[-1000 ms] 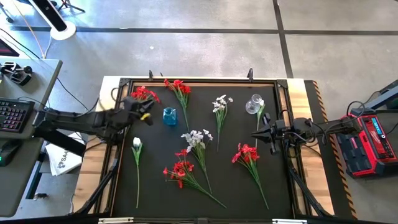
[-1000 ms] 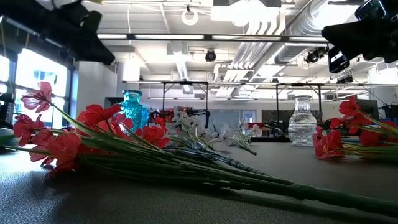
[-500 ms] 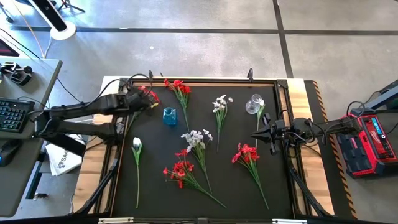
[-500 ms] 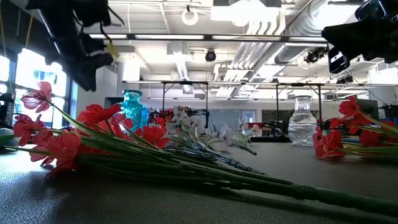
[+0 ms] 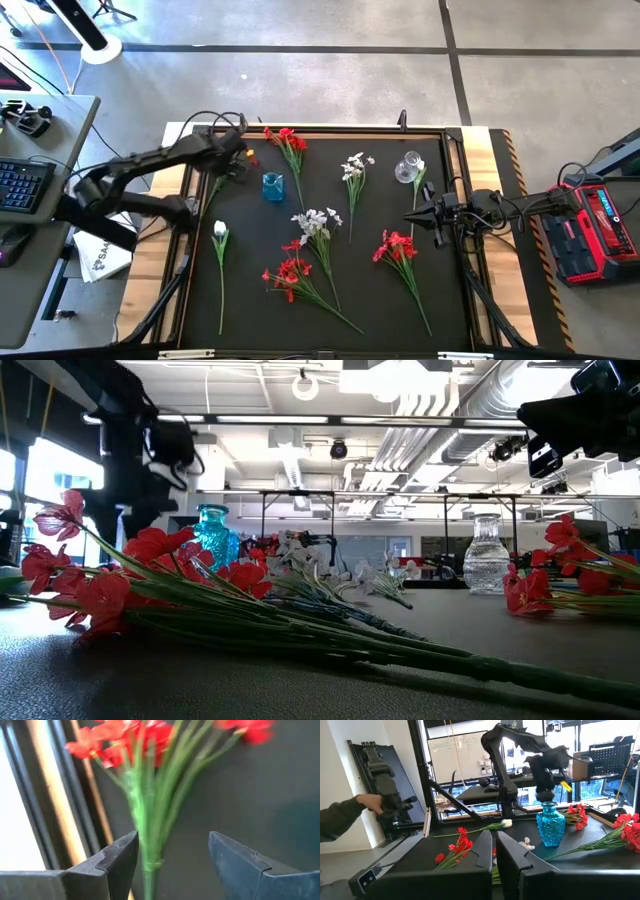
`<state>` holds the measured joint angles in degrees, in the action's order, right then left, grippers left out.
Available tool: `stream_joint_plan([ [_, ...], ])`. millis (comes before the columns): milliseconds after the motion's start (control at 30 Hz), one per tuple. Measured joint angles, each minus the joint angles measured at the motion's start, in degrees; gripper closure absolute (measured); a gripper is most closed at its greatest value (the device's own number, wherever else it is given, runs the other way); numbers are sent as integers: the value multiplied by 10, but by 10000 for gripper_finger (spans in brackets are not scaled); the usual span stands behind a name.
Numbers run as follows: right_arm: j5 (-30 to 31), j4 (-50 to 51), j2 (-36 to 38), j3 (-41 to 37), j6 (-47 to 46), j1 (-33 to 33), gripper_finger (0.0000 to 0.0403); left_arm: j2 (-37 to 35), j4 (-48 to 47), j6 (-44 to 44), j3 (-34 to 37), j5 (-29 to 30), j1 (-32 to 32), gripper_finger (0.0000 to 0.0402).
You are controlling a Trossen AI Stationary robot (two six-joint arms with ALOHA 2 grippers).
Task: Sort flowers into vase by color
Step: Put the top left red flowers into the blue vase
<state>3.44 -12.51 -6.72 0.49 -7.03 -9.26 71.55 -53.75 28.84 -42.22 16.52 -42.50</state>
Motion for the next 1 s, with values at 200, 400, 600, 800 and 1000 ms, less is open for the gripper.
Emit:
stream_joint_plan([
  [200, 0, 0, 0, 0, 0, 0, 402, 86, 31, -51, 0, 2, -67, 170],
  [400, 0, 0, 0, 0, 0, 0, 402, 129, 44, -61, 1, -1, -79, 177],
  [600, 0, 0, 0, 0, 0, 0, 402, 162, 47, -56, 0, -10, -80, 208],
  [800, 0, 0, 0, 0, 0, 0, 402, 176, 49, -54, 0, -16, -80, 254],
  [1000, 0, 0, 0, 0, 0, 0, 402, 163, 53, -64, 2, -34, -82, 335],
])
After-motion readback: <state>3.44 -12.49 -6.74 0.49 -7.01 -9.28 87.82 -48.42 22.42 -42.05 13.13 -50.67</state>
